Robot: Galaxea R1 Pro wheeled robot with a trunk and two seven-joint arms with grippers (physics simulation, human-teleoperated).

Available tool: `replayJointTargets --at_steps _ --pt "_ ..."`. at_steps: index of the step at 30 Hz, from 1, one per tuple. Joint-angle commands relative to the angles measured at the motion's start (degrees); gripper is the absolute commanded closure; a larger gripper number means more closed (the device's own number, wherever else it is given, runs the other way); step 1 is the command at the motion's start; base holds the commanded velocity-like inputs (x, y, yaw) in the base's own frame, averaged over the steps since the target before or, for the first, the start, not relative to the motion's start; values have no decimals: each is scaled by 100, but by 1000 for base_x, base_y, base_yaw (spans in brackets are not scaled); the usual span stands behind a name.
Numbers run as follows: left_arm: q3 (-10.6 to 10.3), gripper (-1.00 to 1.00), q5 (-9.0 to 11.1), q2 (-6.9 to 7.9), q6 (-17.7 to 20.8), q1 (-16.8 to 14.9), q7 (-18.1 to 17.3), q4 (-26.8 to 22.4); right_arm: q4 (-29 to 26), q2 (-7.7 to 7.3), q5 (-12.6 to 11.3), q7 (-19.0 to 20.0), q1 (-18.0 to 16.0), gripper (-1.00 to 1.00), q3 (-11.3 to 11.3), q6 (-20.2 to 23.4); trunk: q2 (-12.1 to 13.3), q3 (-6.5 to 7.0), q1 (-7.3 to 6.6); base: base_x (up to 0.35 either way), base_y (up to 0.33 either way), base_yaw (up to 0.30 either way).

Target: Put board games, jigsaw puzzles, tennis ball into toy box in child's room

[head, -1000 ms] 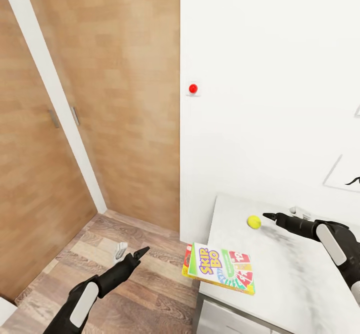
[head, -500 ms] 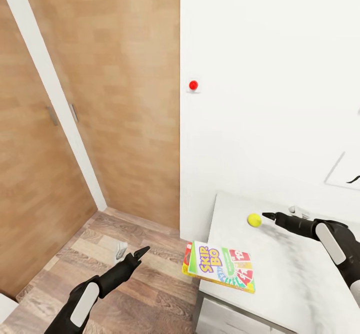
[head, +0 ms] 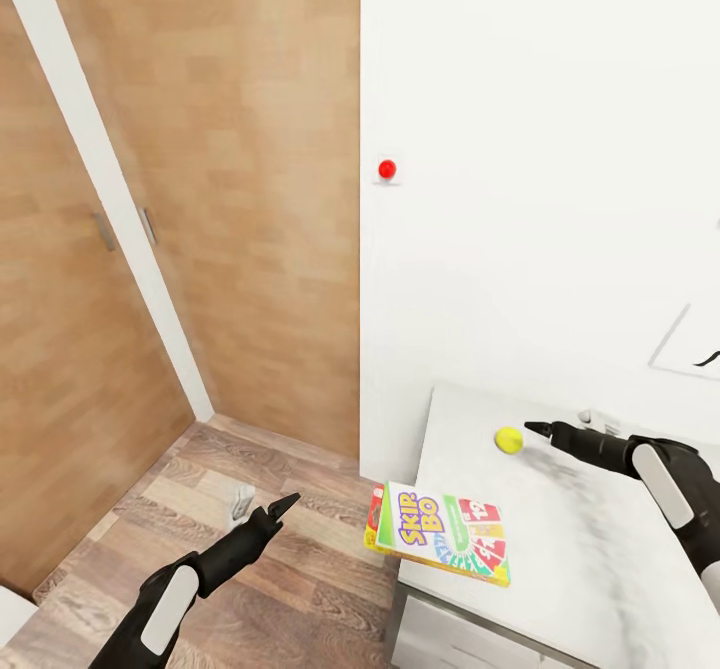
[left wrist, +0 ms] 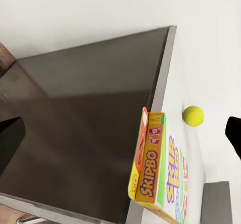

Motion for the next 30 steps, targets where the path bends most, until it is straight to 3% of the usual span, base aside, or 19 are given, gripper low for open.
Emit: replayJointTargets --at_steps 1,17,30 --pt "10 -100 31 -1 45 -4 -7 0 -2 1 12 25 -5 -100 -13 31 -12 -12 3 0 0 0" --pt "10 -100 32 -9 46 -11 -7 8 -76 2 6 26 20 -100 -20 40 -12 -25 3 0 0 0" --pt "8 -100 32 -10 46 -12 -7 16 -158 1 6 27 23 -100 -22 48 -12 -114 3 0 0 0"
